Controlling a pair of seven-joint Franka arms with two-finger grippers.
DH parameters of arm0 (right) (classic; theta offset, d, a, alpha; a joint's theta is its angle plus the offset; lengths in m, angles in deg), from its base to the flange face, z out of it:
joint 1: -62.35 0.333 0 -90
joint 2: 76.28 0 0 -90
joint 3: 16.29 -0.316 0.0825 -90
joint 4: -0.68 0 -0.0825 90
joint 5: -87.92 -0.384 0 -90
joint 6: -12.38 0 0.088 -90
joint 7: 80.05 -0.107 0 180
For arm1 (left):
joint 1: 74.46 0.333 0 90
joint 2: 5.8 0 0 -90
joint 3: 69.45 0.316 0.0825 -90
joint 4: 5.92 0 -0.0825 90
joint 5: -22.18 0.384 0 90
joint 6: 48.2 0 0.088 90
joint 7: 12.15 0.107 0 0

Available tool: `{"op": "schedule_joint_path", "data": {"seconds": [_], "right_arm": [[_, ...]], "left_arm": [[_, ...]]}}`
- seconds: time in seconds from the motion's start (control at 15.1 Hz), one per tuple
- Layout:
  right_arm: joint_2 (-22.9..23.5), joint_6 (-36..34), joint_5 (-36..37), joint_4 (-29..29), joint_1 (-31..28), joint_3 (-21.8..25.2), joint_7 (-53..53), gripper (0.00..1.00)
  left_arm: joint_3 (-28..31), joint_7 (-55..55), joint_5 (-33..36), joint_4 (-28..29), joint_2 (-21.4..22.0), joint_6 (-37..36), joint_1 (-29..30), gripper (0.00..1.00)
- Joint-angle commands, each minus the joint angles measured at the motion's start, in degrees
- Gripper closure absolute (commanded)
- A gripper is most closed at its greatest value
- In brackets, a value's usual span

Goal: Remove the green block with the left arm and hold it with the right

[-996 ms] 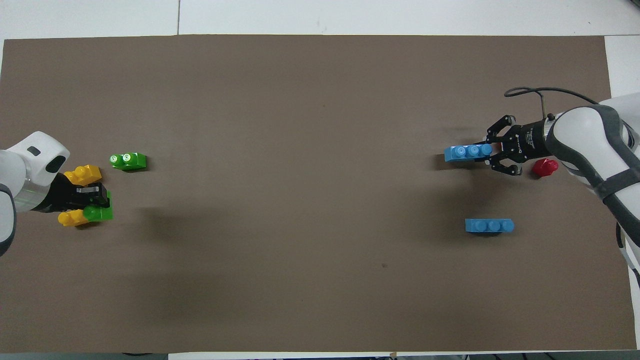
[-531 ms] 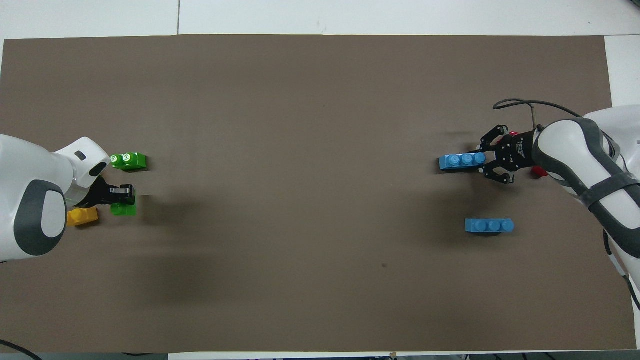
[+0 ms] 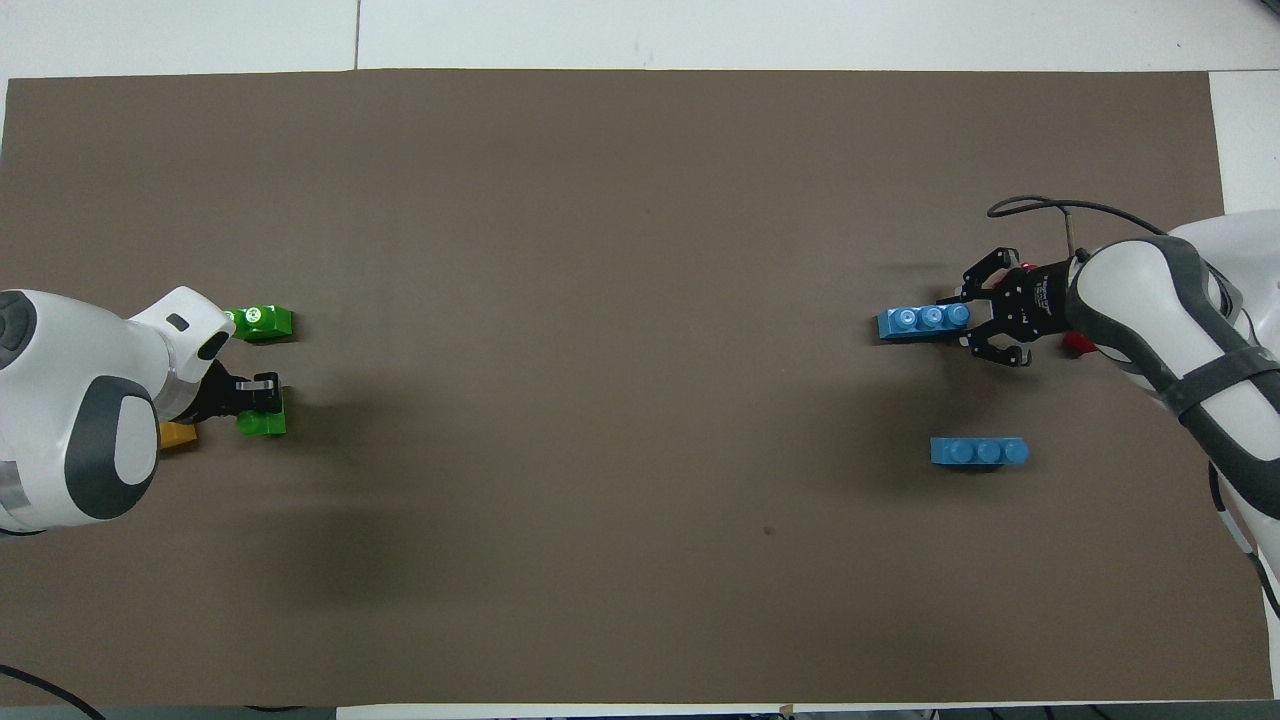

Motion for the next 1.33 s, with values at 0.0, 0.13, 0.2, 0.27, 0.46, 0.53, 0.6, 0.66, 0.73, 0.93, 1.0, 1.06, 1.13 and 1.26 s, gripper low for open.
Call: {"op": "schedule_joint_path", "data": {"seconds": [0.0, 0.13, 0.2, 0.27, 0.46, 0.53, 0.6, 0.66, 0.73, 0.93, 1.0, 1.06, 1.13, 1.26], "right_arm": [[-1.5, 0.8, 0.6, -1.1, 0.0, -0.3, 1.3, 0.12], [-1.9, 0.2, 0.6, -0.6, 0.0, -0.3, 1.0, 0.06], [-2.1, -0.4, 0.6, 0.1, 0.1, -0.3, 0.5, 0.05], [-2.7, -1.9, 0.6, 0.7, 0.1, -0.3, 0.0, 0.04], [-5.4, -6.1, 0.7, 2.7, 0.1, -0.2, -2.8, 0.02], [-6.2, -7.3, 0.9, 3.6, 0.1, -0.1, -3.4, 0.03], [-6.7, -8.8, 1.2, 4.8, 0.0, -0.1, -3.4, 0.02], [-6.8, -10.1, 3.1, 6.8, 0.1, 0.0, -3.4, 0.02], [-6.7, -11.7, 6.9, 9.6, 0.1, -0.2, -3.2, 0.03], [-6.5, -16.8, 17.9, 17.8, 2.2, -0.8, 1.2, 0.02], [-6.7, -18.3, 22.4, 20.0, 3.7, -0.8, 5.2, 0.02], [-7.3, -19.6, 25.8, 21.8, 4.8, -0.9, 9.9, 0.02], [-8.4, -20.3, 27.2, 22.1, 5.6, -0.8, 14.3, 0.02], [-10.6, -22.1, 27.6, 22.2, 6.3, -0.8, 25.1, 0.02]], "left_arm": [[0.2, -2.8, 1.1, 1.8, 0.4, 2.5, -0.7, 0.92], [0.3, -2.9, 1.1, 2.9, 0.2, 4.0, -0.7, 0.90], [0.3, -2.9, 1.1, 3.2, 0.2, 4.1, -0.8, 0.80], [0.3, -2.9, 1.1, 3.3, 0.2, 4.1, -0.7, 0.73], [0.3, -2.8, 1.1, 3.3, 0.2, 4.0, -0.7, 0.05], [0.3, -2.9, 1.1, 3.1, 0.2, 3.6, -0.7, 0.00], [0.3, -2.9, 1.1, 2.8, 0.2, 3.2, -0.7, 0.00], [0.3, -2.9, 1.1, 2.3, 0.4, 2.9, -0.7, 0.00], [0.3, -2.9, 1.1, 1.2, 0.9, 1.8, -0.7, 0.00], [0.0, -2.9, 1.1, -5.0, 2.0, -7.0, -0.8, 0.00], [0.0, -2.8, 1.1, -6.5, 2.3, -9.2, -0.7, 0.00], [0.0, -2.8, 1.1, -8.2, 2.9, -11.4, -0.7, 0.00], [0.0, -2.8, 1.1, -9.5, 3.1, -13.3, -0.7, 0.00], [-0.2, -3.0, 1.1, -12.8, 4.3, -17.4, -0.8, 0.00]]}}
